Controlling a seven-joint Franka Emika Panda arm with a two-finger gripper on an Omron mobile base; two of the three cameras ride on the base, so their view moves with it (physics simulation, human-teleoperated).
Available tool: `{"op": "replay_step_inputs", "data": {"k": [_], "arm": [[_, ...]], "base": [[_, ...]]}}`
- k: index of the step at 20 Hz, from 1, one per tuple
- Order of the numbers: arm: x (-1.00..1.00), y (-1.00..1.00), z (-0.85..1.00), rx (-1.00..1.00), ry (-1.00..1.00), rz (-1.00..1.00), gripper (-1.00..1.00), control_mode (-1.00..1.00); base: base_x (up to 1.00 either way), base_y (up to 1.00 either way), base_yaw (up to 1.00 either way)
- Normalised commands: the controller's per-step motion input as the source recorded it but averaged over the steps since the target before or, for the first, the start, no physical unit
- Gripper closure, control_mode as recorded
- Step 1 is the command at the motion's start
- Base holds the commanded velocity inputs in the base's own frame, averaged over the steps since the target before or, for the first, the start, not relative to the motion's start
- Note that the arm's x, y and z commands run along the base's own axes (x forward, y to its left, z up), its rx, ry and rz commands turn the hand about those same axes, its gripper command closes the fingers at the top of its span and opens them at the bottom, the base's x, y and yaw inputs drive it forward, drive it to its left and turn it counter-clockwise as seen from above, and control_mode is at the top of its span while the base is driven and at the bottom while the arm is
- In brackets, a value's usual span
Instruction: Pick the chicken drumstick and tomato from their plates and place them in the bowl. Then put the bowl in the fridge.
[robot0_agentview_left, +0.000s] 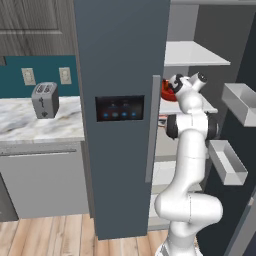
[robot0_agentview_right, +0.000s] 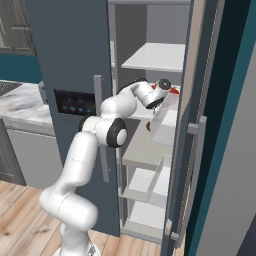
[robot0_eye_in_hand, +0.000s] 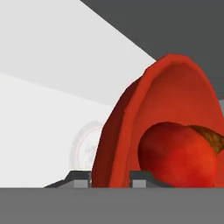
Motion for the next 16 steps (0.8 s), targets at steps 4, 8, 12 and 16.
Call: {"op": "replay_step_inputs", "data": {"k": [4, 8, 12, 16], "arm": [[0.21, 0.01, -0.06, 0.00, -0.01, 0.09, -1.00, -1.00], [0.05, 0.00, 0.00, -0.04, -0.02, 0.05, -1.00, -1.00], [-0.08, 0.06, 0.00, -0.02, -0.07, 0.07, -1.00, -1.00], [-0.43, 0.18, 0.03, -0.01, -0.05, 0.05, -1.00, -1.00]], "base": [[0.00, 0.00, 0.00], [0.00, 0.00, 0.00], [0.00, 0.00, 0.00], [0.00, 0.00, 0.00]]}}
